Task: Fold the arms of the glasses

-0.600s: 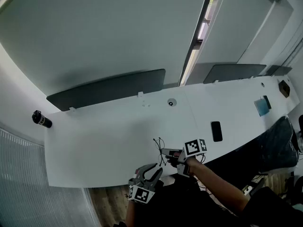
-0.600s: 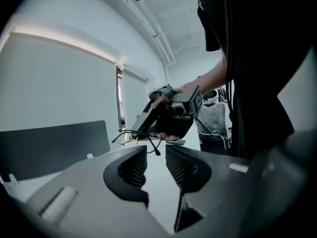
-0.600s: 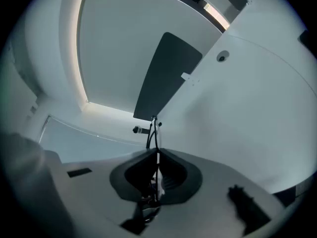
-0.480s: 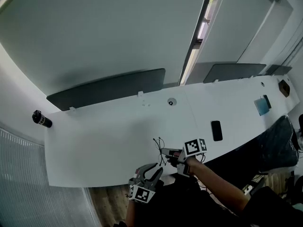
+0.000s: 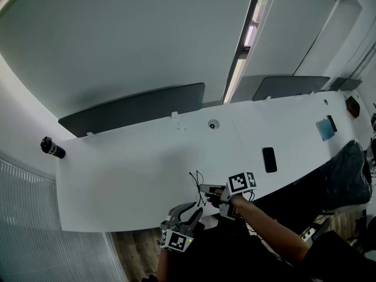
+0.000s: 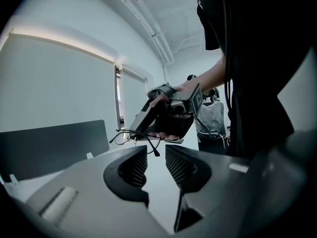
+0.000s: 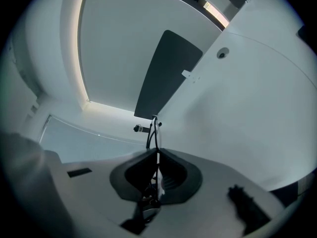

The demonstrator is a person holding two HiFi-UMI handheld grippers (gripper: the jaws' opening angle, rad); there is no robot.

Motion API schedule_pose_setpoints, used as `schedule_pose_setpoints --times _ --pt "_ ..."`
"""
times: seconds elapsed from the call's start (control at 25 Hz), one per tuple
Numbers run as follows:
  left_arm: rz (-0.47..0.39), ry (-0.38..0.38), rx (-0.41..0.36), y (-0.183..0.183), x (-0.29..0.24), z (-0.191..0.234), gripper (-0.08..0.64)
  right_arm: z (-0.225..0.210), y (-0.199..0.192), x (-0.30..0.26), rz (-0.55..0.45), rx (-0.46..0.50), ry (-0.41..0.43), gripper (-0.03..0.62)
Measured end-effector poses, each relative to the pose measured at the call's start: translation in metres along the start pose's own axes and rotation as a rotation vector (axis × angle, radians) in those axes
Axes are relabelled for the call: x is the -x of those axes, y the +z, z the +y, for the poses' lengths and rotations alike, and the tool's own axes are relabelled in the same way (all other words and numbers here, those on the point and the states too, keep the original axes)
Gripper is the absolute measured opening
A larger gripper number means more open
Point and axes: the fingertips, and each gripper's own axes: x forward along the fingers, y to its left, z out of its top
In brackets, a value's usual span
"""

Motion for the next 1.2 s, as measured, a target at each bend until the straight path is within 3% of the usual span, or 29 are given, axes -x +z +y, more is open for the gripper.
schedule_pose_setpoints --times 1.2 --pt "0.003 0.008 0.019 0.004 -0.001 -0.006 0.101 -0.005 -0.014 0.0 0.031 0.039 -0.02 0.02"
